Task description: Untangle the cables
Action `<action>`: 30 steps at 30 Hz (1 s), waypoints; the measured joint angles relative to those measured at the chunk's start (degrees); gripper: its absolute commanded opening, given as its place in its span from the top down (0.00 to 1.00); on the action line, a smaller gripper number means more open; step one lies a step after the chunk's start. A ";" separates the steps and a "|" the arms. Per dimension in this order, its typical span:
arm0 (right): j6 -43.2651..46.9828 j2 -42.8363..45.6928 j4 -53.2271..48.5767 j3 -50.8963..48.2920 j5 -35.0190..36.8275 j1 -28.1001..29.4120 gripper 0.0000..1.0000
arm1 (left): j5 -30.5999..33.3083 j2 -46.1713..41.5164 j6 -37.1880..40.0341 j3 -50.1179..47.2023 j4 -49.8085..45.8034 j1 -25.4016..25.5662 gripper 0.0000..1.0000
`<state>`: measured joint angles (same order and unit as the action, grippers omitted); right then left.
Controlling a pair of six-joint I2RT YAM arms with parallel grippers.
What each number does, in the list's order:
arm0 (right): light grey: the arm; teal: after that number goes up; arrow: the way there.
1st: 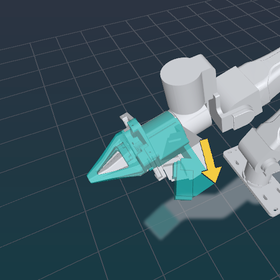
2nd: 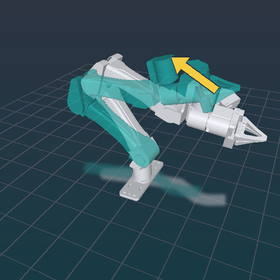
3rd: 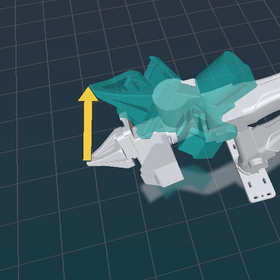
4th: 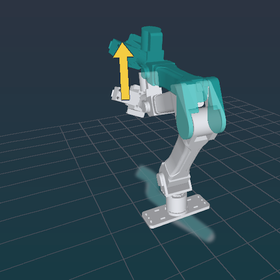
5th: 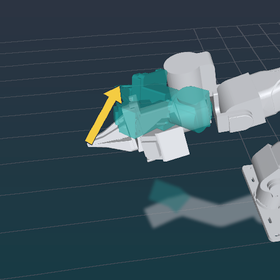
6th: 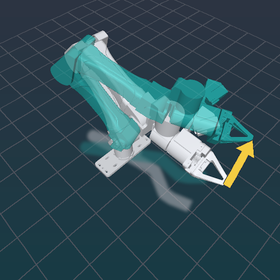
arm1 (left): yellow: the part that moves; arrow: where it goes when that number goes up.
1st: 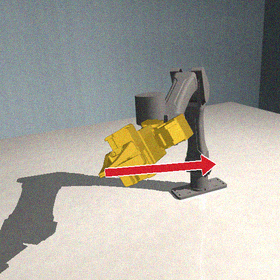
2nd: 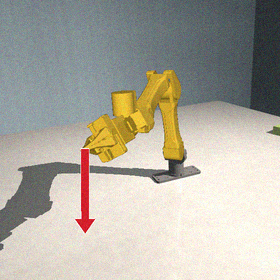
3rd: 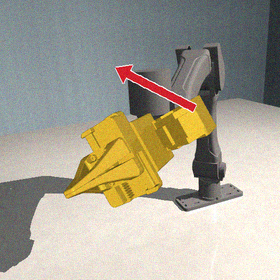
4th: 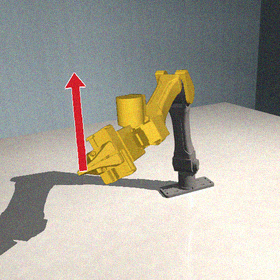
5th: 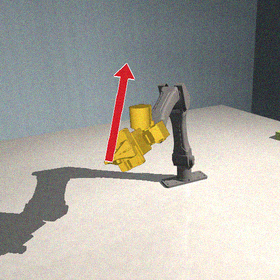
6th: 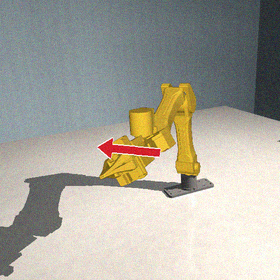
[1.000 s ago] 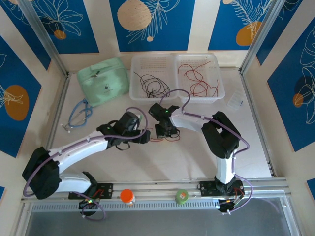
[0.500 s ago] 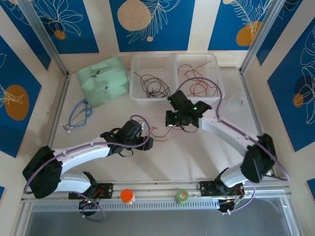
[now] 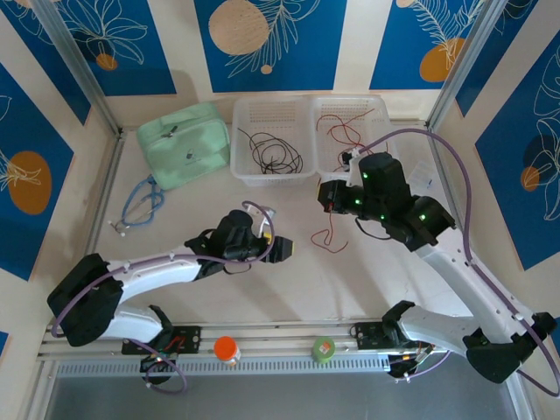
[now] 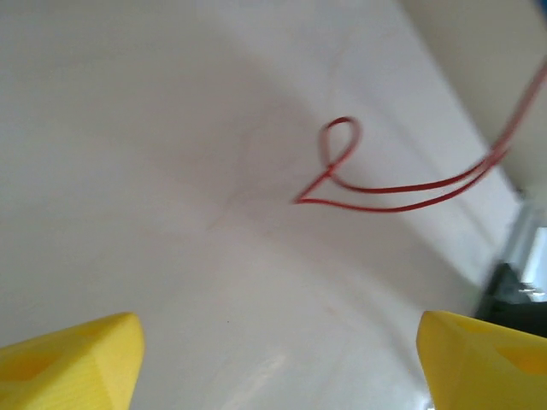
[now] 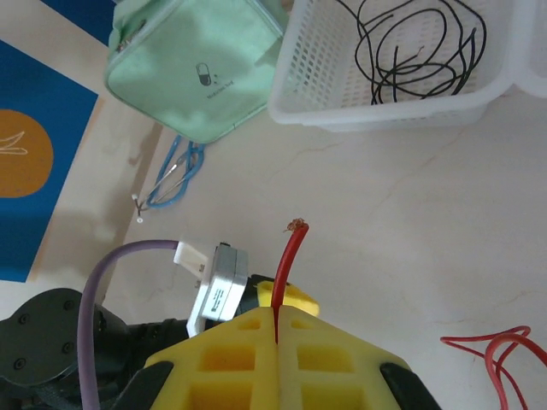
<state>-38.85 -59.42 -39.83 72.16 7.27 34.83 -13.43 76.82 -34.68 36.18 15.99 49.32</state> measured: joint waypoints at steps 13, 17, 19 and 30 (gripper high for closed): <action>-1.70 2.62 2.71 1.03 -0.26 -0.74 1.00 | -7.21 5.99 2.14 -1.18 16.63 0.96 0.10; -1.95 2.62 4.02 2.23 -0.26 -0.72 1.00 | -6.03 6.38 2.14 -1.29 18.82 0.96 0.10; -1.95 2.62 4.55 2.80 -0.26 -0.72 1.00 | -5.86 5.88 2.16 -1.33 19.19 0.96 0.11; -2.14 2.97 6.05 5.49 -0.24 -0.61 1.00 | -5.88 6.19 4.98 -1.25 19.34 0.96 0.12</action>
<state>-40.99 -56.45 -33.78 77.65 7.03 34.22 -19.31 83.00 -29.69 34.94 35.33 50.28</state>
